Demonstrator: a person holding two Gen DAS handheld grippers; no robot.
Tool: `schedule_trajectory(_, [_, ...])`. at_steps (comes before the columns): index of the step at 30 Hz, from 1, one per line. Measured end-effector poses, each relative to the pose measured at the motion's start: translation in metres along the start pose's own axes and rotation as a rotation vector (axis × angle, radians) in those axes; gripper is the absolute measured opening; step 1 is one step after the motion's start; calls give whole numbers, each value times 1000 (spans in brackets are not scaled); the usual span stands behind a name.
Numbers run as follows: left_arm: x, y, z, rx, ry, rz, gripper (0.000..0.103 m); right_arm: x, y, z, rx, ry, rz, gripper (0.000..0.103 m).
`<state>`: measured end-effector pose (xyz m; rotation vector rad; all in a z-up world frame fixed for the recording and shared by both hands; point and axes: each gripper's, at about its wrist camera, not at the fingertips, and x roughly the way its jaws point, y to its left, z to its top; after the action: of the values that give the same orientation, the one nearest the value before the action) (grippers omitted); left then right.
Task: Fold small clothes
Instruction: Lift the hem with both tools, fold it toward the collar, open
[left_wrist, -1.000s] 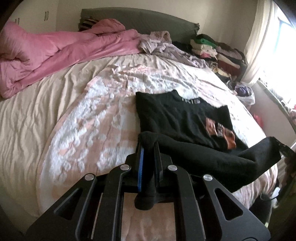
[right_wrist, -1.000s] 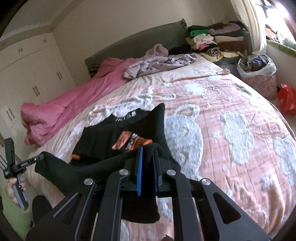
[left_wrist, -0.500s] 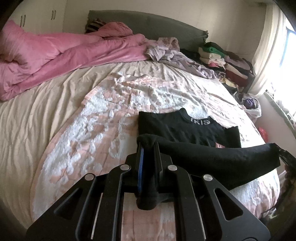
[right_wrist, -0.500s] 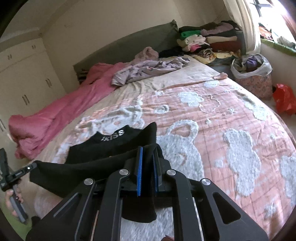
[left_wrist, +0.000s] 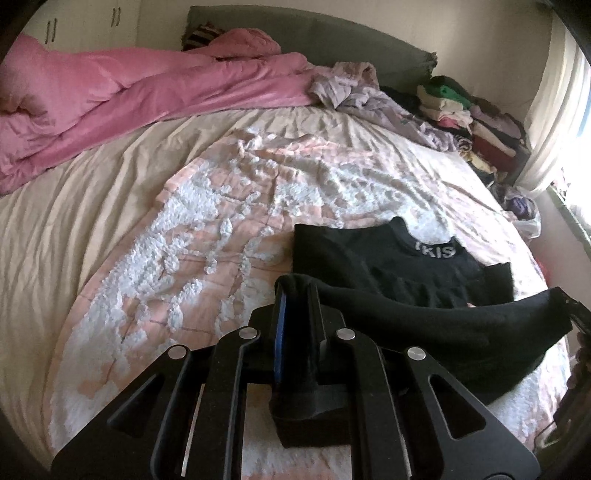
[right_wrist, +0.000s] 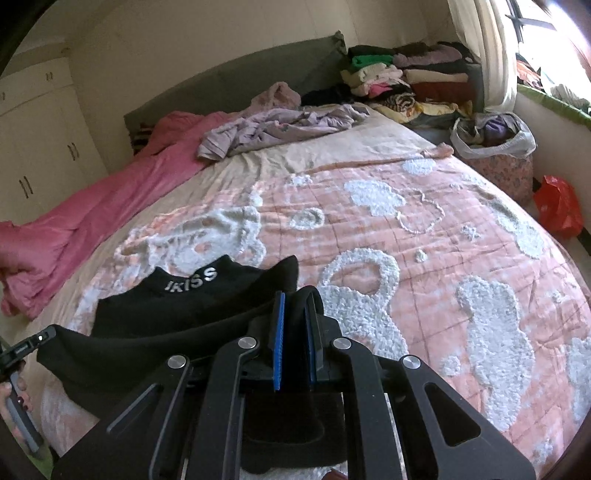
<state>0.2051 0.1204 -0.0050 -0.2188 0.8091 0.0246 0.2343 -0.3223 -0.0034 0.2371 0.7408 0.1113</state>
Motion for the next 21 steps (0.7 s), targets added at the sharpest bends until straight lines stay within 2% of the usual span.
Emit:
schedule_trajectory(5, [15, 4, -3, -7, 2, 42, 11, 21, -4, -9, 4, 40, -34, 9])
schedule_trajectory(8, [20, 7, -6, -14, 5, 51, 15, 28, -6, -14, 4, 51, -46, 14])
schedule_trajectory(9, [20, 7, -6, -14, 2, 54, 18, 29, -7, -15, 7, 55, -49, 18])
schedule_trajectory(10, [20, 7, -7, -12, -1, 58, 19, 30, -8, -17, 3, 53, -58, 35])
schedule_trajectory(12, [19, 6, -8, -9, -13, 67, 27, 29, -9, -18, -13, 44, -108, 57])
schedule_trajectory(18, [8, 3, -9, 1, -61, 85, 49, 17, -13, -19, -21, -2, -146, 63])
schedule_trajectory(21, [-4, 2, -9, 7, -101, 92, 57, 2, -4, -19, -50, -48, -146, 71])
